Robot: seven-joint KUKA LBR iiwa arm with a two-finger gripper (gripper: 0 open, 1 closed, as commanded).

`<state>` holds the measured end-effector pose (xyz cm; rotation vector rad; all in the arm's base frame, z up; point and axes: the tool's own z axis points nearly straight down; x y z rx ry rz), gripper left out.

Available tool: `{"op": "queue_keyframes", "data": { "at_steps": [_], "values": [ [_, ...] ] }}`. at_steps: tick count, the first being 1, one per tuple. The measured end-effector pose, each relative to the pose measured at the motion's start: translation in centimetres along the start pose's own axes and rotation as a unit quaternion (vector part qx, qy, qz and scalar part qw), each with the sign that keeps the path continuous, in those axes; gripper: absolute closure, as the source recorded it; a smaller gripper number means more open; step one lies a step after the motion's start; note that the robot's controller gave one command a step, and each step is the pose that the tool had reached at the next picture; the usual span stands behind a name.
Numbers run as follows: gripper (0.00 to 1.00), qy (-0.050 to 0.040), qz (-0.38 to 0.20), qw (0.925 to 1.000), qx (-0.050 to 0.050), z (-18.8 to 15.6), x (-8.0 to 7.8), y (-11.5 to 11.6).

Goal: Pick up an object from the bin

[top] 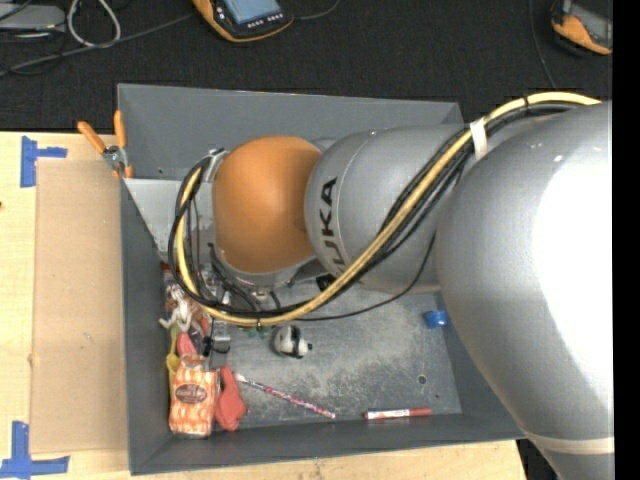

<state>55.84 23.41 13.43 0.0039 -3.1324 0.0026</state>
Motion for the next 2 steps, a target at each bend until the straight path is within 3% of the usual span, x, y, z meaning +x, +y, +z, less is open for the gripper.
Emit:
{"op": "queue_keyframes", "data": {
  "at_steps": [1, 2],
  "values": [
    [0.00, -0.0036, 0.002, 1.0000, -0.001, -0.4, -0.2, -0.1],
    [0.00, -0.0061, -0.103, 0.9947, -0.001, 2.7, 0.6, 0.2]
  ]
}}
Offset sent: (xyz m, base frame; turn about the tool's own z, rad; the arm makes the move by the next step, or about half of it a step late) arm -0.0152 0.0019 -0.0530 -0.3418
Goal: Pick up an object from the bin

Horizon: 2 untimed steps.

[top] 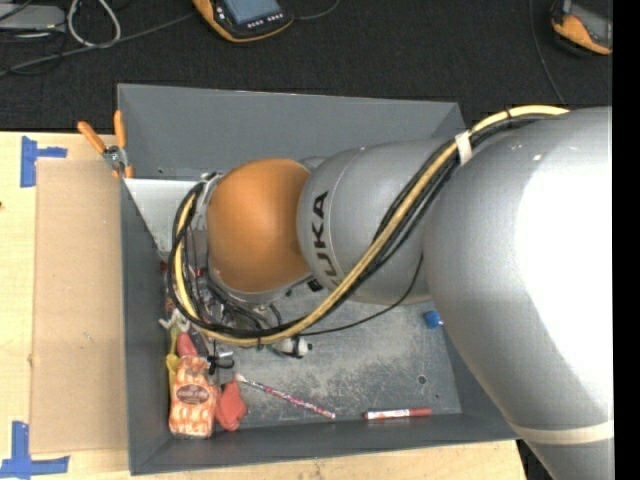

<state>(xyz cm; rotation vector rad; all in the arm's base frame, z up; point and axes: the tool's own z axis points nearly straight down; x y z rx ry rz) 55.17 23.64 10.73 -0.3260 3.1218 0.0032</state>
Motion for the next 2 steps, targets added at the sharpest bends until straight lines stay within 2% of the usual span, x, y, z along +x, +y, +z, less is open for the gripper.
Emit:
{"op": "queue_keyframes", "data": {
  "at_steps": [1, 2],
  "values": [
    [1.00, -0.0090, -0.068, 0.9977, -0.001, 1.59, 0.64, 0.95],
    [1.00, -0.0090, -0.067, 0.9977, -0.001, 1.59, 0.64, 0.95]
  ]
}}
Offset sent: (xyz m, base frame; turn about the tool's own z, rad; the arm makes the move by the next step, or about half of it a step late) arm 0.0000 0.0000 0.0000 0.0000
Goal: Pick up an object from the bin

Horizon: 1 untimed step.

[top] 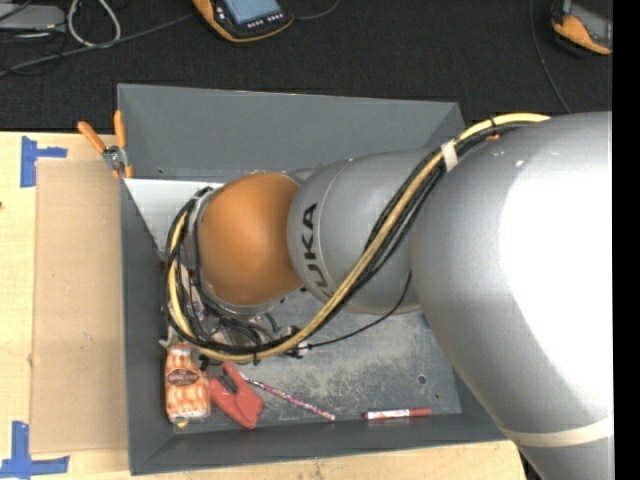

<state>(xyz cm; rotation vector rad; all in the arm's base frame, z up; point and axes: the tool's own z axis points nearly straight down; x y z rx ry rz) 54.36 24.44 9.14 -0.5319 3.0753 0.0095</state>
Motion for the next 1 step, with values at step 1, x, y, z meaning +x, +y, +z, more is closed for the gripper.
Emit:
{"op": "queue_keyframes", "data": {
  "at_steps": [1],
  "values": [
    [1.00, -0.0028, -0.002, 1.0000, 0.000, -4.34, -0.79, 0.06]
  ]
}}
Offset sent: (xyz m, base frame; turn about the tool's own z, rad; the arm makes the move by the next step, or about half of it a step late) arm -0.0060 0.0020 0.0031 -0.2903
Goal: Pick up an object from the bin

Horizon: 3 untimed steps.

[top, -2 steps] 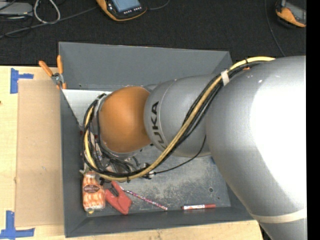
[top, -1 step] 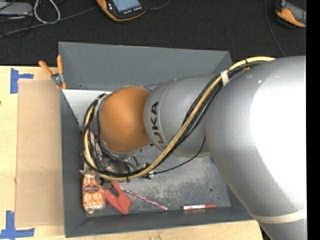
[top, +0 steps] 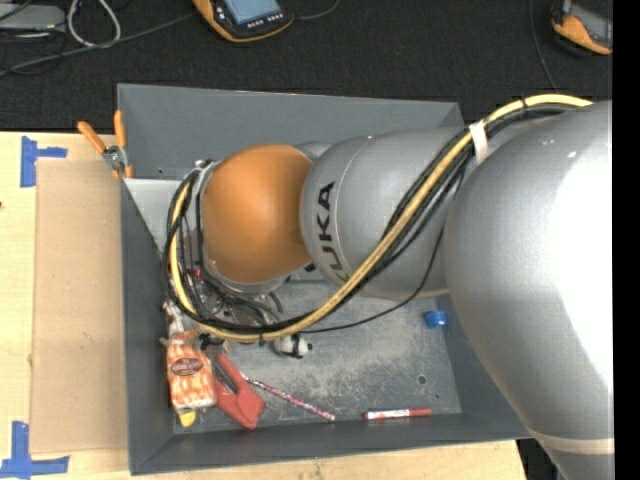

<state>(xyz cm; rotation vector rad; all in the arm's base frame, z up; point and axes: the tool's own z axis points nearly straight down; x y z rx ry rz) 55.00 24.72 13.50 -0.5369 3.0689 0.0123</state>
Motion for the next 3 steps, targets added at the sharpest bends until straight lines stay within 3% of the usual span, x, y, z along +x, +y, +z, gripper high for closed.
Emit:
{"op": "queue_keyframes", "data": {
  "at_steps": [1, 2, 3],
  "values": [
    [1.00, 0.0020, -0.127, 0.9919, -0.001, 3.0, 0.9, 0.3],
    [1.00, -0.0062, -0.046, 0.9989, -0.004, 4.5, 0.2, 0.1],
    [1.00, -0.0028, -0.204, 0.9789, -0.002, -11.4, -0.1, 0.0]
  ]
}}
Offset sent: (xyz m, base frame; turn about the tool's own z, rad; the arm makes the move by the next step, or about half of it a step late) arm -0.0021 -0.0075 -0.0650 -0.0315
